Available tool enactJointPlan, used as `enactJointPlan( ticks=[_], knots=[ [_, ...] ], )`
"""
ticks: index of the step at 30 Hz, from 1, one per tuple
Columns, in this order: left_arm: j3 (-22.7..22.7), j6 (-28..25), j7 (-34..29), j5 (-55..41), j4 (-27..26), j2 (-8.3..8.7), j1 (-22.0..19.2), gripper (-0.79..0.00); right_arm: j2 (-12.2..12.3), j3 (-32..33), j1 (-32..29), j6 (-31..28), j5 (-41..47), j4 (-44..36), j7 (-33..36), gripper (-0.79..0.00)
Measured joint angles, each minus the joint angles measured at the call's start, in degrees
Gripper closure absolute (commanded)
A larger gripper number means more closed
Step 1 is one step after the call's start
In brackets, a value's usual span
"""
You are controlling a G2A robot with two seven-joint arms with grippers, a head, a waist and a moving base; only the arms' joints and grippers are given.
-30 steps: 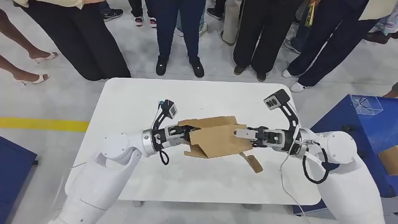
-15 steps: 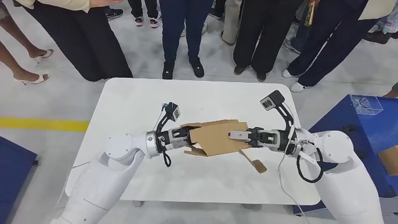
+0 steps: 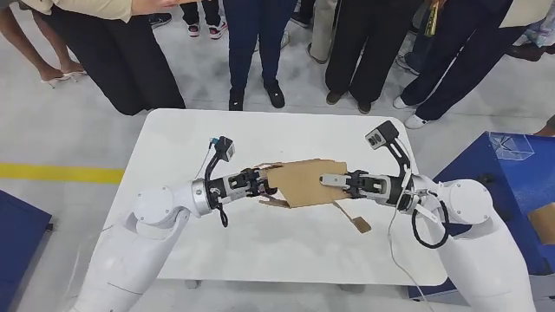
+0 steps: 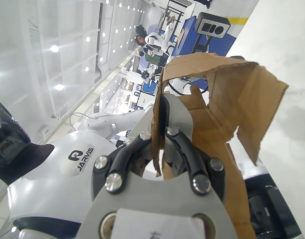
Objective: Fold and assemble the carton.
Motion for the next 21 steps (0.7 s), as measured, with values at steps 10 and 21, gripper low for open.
enactJointPlan(
  ticks=[10,21],
  knots=[
    [-7.1,-8.4,5.6,4.9,-6.5,1.40,5.6,-0.785,-0.2,2.0,0.3,4.2,10.0,3.1,-2.9,0.000],
    [-8.4,-2.6,6.7,13.9,-14.9,2.28,8.1,-0.785,0.2,2.0,0.1,1.9,5.0,2.2,0.6,0.000]
  ],
)
